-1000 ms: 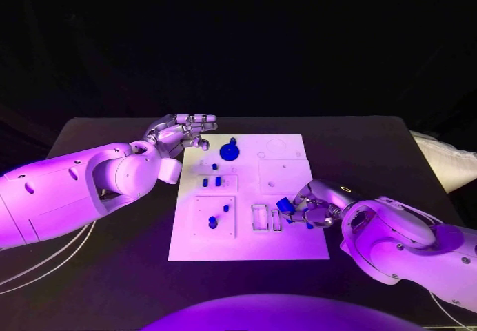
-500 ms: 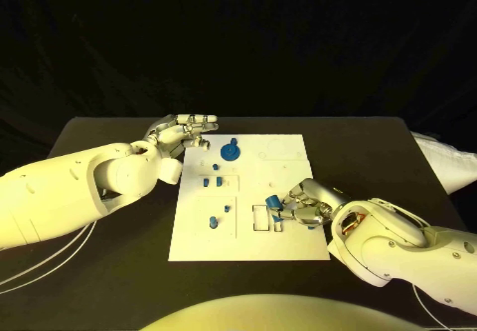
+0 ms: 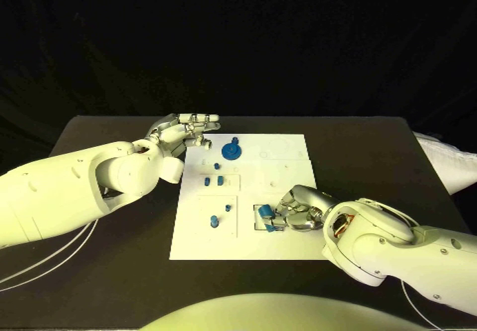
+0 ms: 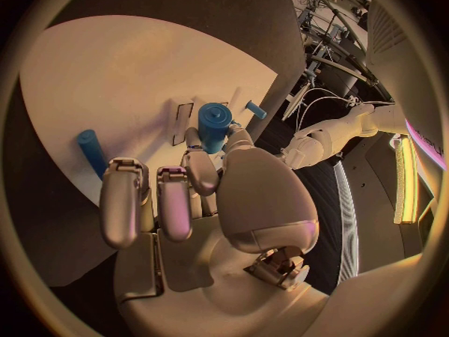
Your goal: Assemble the parts on the task board
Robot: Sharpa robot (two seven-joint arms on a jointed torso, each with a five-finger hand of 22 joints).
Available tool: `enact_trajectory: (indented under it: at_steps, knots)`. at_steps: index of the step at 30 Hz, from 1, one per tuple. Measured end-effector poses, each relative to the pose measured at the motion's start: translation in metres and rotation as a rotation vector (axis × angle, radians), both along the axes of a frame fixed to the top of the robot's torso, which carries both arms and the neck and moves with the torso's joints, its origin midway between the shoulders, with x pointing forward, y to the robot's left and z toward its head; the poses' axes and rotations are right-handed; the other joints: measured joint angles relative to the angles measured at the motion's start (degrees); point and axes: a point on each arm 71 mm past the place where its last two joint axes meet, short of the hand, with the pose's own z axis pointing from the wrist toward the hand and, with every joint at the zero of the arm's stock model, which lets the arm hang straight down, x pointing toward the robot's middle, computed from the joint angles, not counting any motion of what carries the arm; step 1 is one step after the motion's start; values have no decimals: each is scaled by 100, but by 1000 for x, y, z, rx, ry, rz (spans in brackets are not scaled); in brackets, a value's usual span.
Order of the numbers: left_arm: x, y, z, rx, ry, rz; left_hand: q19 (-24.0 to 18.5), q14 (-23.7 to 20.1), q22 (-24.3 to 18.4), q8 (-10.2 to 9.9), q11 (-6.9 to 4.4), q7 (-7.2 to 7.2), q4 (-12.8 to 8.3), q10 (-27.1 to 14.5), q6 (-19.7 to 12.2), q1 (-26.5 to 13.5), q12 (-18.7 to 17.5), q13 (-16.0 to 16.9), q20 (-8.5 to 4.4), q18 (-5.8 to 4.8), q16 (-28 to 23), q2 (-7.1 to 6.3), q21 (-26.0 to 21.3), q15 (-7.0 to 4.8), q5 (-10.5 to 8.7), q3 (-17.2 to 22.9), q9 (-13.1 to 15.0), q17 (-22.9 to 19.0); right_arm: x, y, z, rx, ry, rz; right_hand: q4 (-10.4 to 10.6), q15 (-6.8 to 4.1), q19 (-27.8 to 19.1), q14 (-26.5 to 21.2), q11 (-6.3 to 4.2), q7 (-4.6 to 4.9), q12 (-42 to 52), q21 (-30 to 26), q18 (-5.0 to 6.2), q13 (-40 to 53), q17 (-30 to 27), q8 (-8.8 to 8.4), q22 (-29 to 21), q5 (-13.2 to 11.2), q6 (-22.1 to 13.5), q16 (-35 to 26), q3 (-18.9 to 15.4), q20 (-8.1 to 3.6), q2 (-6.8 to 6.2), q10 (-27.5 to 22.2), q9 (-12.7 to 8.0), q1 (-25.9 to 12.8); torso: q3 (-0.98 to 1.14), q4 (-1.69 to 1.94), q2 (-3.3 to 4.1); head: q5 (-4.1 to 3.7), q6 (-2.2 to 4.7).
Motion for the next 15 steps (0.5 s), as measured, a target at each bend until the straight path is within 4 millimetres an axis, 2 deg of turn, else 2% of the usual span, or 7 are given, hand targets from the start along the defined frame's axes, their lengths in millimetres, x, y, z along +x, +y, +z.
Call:
enact_trajectory:
  at_steps: [4, 7, 10, 11, 13, 15]
  knots:
    - [0, 0, 0, 0, 0, 0, 0, 0, 0, 0, 0, 0, 0, 0, 0, 0, 0, 0, 0, 1, 0, 0, 0, 0, 0, 0, 0, 0, 0, 2, -1, -1, 6, 6, 9, 0, 0, 0, -10, -37, -50, 0, 0, -9, 0, 0, 0, -170, 37, 0, -106, 0, 3, 11, 76, -45, 4, -1, 0, 5, 0]
    - [0, 0, 0, 0, 1, -1, 0, 0, 0, 0, 0, 0, 0, 0, 0, 0, 0, 0, 0, 0, 0, 0, 0, 0, 0, 0, 0, 0, 1, 2, -3, -4, 9, 4, 15, -1, 0, -1, 10, -64, -235, 0, 1, -125, 0, -13, -43, -764, 66, 0, -302, 0, 5, 1, 159, -331, 6, -1, -1, 6, 3]
    - [0, 0, 0, 0, 1, -1, 0, 0, 0, 0, 0, 0, 0, 0, 0, 0, 0, 0, 0, 0, 0, 0, 0, 0, 0, 0, 0, 0, 2, 2, -3, -5, 6, 1, 23, -1, 0, -1, 50, -6, -552, -2, 0, -326, -1, -78, -96, -1394, 7, 0, -516, 0, -105, -162, 160, -635, 8, -2, -1, -1, 6]
    - [0, 0, 0, 0, 1, -1, 0, 0, 0, 0, 0, 0, 0, 0, 0, 0, 0, 0, 0, 0, 0, 0, 0, 0, 0, 0, 0, 0, 2, 2, -3, -5, 5, 1, 24, -1, 0, -1, 55, 7, -656, -25, 0, -394, -1, -78, -108, -1522, -6, 0, -563, 0, -167, -200, 165, -709, 7, -2, -1, -1, 7]
    - [0, 0, 0, 0, 1, -1, 0, 0, 0, 0, 0, 0, 0, 0, 0, 0, 0, 0, 0, 0, 0, 0, 0, 0, 0, 0, 0, 0, 2, 2, -3, -6, 0, 1, 30, -1, -14, -1, 58, 12, -794, -30, 1, -481, -1, -111, -129, -1687, -12, 0, -586, 14, -296, -232, 194, -838, 11, -2, 0, -1, 7]
    - [0, 0, 0, 0, 1, -1, 0, 0, -1, 0, 0, 0, -1, 0, 0, 0, 0, 0, 0, 0, 0, 0, 0, 0, 0, -1, 0, 0, 2, 2, -2, -6, -5, 1, 30, -1, -22, -1, 70, 12, -871, -30, 1, -523, -1, -111, -138, -1744, -12, 0, -586, 22, -368, -244, 214, -909, 13, -5, 1, -1, 8]
